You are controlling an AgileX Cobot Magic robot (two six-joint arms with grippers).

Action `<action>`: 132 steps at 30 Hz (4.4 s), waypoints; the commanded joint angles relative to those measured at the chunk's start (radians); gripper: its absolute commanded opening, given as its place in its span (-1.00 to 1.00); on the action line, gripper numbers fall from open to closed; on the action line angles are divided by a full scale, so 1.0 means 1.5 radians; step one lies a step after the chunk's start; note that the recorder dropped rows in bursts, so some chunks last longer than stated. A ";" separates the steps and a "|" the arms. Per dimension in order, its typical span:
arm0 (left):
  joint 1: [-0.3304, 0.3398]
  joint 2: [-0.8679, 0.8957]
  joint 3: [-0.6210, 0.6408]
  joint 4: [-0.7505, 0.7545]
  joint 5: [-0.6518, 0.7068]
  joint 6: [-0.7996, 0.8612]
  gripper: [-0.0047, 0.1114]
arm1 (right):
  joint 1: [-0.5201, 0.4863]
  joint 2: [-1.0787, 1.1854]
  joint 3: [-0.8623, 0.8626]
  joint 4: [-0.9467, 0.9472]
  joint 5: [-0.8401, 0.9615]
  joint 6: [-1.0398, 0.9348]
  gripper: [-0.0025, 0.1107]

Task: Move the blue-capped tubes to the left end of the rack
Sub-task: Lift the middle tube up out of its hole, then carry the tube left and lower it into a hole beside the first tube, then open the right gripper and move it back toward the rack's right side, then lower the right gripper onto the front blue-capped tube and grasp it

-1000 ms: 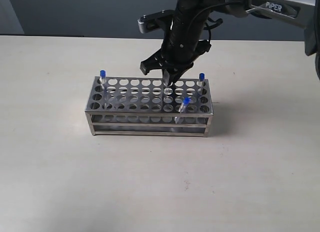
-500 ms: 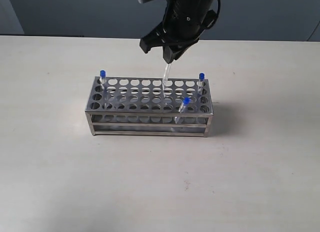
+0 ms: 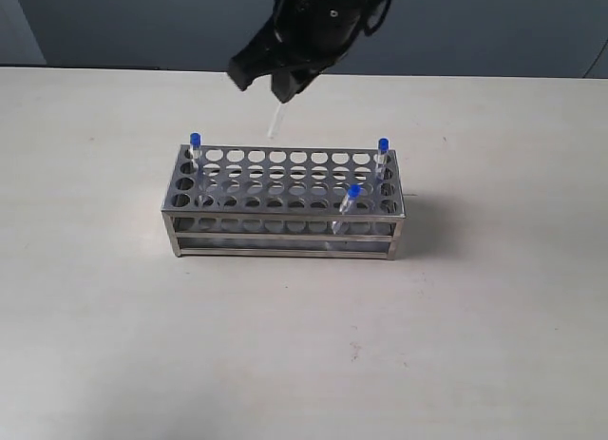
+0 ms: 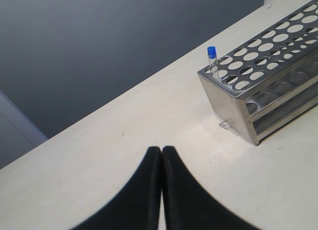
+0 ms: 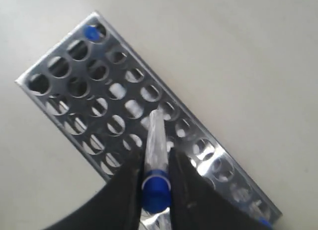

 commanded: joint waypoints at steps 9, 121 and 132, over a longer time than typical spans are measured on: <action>-0.003 0.002 -0.004 0.000 -0.004 -0.003 -0.90 | 0.054 0.143 -0.242 0.078 0.070 -0.095 -0.97; -0.003 0.002 -0.004 0.001 -0.004 -0.003 -0.90 | 0.026 0.049 -0.061 -0.044 0.070 0.060 -0.46; -0.003 0.002 -0.004 -0.001 -0.001 -0.003 -0.90 | 0.026 -0.022 0.130 -0.068 0.070 0.076 -0.52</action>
